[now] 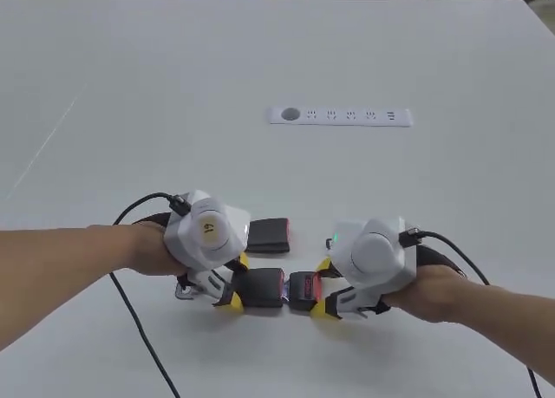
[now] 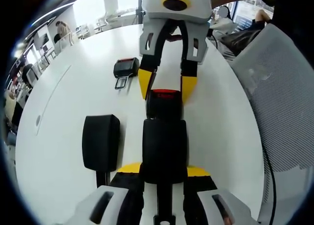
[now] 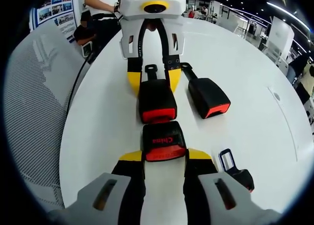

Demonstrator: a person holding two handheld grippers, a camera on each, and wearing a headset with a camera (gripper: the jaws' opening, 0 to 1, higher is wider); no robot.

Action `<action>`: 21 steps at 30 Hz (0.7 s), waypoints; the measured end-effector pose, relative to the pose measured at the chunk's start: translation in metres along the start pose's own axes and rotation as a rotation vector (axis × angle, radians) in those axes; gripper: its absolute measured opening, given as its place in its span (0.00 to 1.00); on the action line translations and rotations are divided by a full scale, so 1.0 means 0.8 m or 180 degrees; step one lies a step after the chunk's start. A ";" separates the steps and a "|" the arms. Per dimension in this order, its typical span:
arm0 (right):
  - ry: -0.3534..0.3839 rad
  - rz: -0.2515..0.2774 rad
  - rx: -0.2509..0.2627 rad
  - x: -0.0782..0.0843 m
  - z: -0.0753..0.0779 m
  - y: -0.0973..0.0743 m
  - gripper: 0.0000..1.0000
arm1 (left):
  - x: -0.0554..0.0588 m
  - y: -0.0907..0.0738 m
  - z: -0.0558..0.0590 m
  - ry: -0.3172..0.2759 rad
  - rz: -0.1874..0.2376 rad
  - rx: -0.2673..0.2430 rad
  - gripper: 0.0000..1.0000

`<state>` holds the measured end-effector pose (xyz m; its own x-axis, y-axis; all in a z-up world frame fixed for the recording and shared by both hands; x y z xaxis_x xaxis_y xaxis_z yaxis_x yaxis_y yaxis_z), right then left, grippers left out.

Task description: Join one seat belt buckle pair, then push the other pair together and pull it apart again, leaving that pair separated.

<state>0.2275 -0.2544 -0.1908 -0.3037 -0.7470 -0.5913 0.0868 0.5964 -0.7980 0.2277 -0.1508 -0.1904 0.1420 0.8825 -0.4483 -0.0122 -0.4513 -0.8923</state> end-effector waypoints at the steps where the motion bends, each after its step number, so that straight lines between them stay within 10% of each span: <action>1: -0.0001 -0.0001 -0.0001 0.000 0.000 0.000 0.27 | -0.001 0.000 0.000 -0.0006 -0.0008 0.0002 0.30; 21: -0.0002 -0.0029 -0.0001 0.006 0.001 -0.004 0.28 | 0.003 0.001 -0.001 -0.0056 0.0003 -0.0004 0.30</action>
<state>0.2266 -0.2602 -0.1915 -0.3038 -0.7527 -0.5841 0.0837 0.5896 -0.8033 0.2285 -0.1489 -0.1921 0.1247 0.8843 -0.4499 -0.0111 -0.4522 -0.8918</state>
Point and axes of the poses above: the centre of the closed fingertips' face, and the gripper's own axes: y roughly forward along the fingers, z roughly to its right, x roughly out of its underside, the point moved 2 cm from there along -y, roughly backward along the fingers, and after that the axes turned 12 degrees about y, right-handed, at the moved point
